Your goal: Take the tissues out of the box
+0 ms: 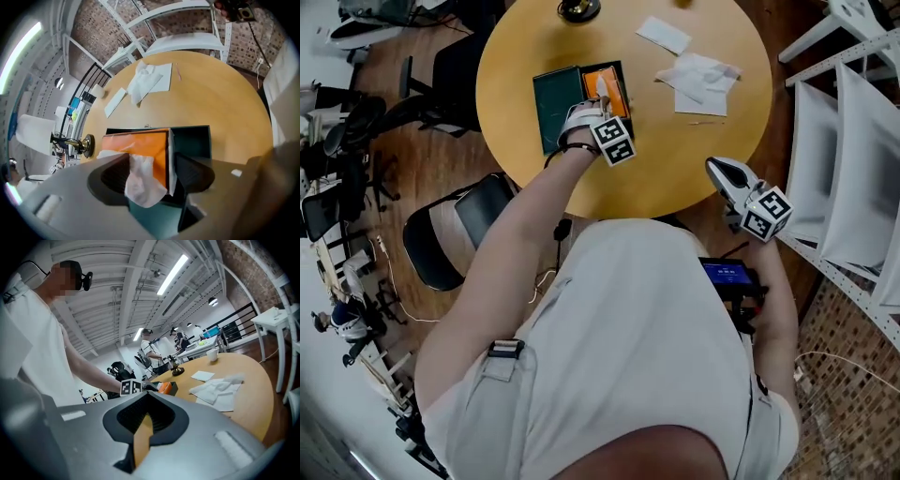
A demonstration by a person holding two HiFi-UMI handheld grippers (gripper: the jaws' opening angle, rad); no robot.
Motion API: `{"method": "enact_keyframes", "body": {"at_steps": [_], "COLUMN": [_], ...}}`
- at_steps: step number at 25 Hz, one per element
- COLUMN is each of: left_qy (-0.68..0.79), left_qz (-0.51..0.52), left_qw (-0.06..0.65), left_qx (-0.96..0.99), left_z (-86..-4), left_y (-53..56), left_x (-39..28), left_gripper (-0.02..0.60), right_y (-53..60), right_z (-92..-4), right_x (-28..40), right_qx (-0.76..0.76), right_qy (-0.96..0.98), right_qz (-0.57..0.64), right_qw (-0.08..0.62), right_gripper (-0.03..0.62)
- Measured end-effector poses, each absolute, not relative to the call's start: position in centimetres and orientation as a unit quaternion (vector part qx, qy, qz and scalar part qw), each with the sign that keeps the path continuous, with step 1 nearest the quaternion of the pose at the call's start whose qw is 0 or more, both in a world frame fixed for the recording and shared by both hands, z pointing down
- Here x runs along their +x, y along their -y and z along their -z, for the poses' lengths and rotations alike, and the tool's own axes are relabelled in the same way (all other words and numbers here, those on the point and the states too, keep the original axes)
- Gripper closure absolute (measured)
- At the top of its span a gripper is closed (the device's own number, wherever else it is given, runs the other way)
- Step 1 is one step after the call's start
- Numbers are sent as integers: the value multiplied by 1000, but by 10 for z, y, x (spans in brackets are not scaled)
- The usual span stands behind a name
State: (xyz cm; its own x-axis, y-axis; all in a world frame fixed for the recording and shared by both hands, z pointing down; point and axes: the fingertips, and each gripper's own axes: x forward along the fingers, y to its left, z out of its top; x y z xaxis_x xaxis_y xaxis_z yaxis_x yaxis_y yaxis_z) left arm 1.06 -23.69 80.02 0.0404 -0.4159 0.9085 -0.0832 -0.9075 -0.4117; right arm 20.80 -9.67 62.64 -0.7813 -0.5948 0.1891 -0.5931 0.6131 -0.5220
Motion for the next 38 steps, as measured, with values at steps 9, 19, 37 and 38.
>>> {"method": "enact_keyframes", "body": {"at_steps": [9, 19, 37, 38], "left_qy": [-178, -230, 95, 104], "left_qz": [674, 602, 535, 539], "left_qw": [148, 217, 436, 434], "left_qx": [-701, -734, -717, -714], "left_z": [-802, -707, -770, -778], "left_y": [238, 222, 59, 55], "left_x": [9, 8, 128, 129], "left_gripper": [431, 451, 445, 443], "right_y": [86, 96, 26, 20], "right_z": [-629, -613, -605, -603], "right_x": [227, 197, 236, 241], "right_qx": [-351, -318, -421, -428], "right_qy": [-888, -908, -867, -863], "right_qz": [298, 272, 268, 269], "right_qw": [2, 2, 2, 1], "right_gripper": [594, 594, 594, 594]}}
